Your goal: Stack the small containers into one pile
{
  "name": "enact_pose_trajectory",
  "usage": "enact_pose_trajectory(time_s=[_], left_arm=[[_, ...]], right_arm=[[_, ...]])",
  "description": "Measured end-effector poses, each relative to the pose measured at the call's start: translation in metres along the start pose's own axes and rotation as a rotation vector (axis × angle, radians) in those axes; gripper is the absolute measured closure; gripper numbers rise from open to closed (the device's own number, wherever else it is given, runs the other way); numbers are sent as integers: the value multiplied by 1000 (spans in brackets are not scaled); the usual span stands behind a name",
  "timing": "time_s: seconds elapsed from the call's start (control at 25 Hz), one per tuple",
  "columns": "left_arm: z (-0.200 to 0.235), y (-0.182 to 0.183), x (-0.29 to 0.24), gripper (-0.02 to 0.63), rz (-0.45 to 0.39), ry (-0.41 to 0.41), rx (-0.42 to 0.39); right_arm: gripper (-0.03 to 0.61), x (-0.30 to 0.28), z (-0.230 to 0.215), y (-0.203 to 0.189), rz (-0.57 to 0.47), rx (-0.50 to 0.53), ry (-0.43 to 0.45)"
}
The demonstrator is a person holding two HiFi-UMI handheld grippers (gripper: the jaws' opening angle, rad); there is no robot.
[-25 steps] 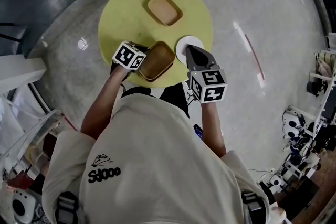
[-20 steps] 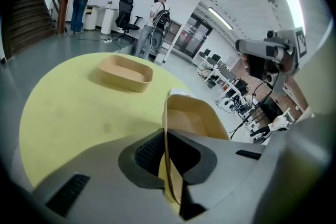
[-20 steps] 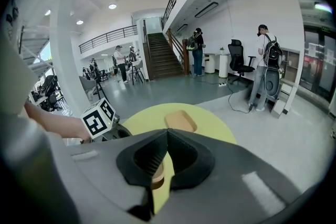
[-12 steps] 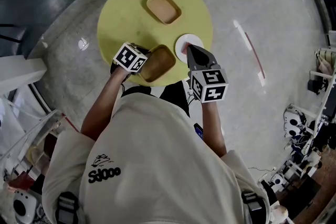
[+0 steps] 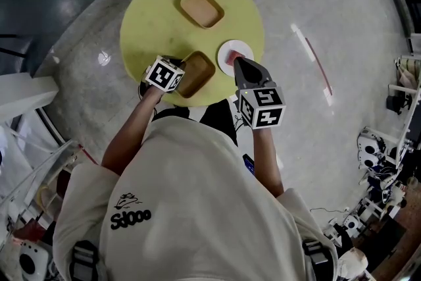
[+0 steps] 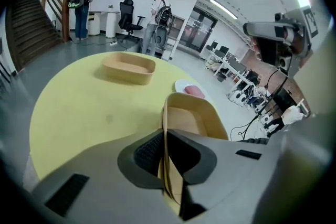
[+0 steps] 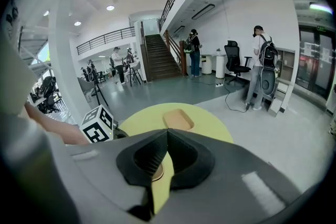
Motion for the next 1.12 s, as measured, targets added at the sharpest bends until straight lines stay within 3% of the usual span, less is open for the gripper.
enact_pose_trajectory(time_s=[0.12, 0.2, 0.32, 0.56, 0.84, 1.12], left_arm=[[-3, -2, -1, 592, -5, 28, -46], [-7, -1, 1, 532, -28, 49, -73], [-7, -2, 1, 523, -29, 67, -78], [4, -16, -10, 541, 26, 63, -43], [-5, -23, -20, 589, 13, 80, -24], [-10, -20, -22, 584, 43, 119, -71]], right_arm=[[568, 0, 3, -1, -2, 2, 2], [568, 1, 3, 0, -3, 2, 3], [568, 1, 1, 0, -1, 2, 5], [568, -2, 2, -2, 7, 5, 21], [568, -5, -10, 0, 17, 8, 48], [568, -14, -28, 6, 27, 15, 90]])
Point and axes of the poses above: the fingertips, and each gripper's own axes: x backward along the fingers, z to its left, y out of its top, the point moved 8 cm from there along x, backward along the fingers, and after that the axes turned 3 degrees about x, right-handed, at the moved point
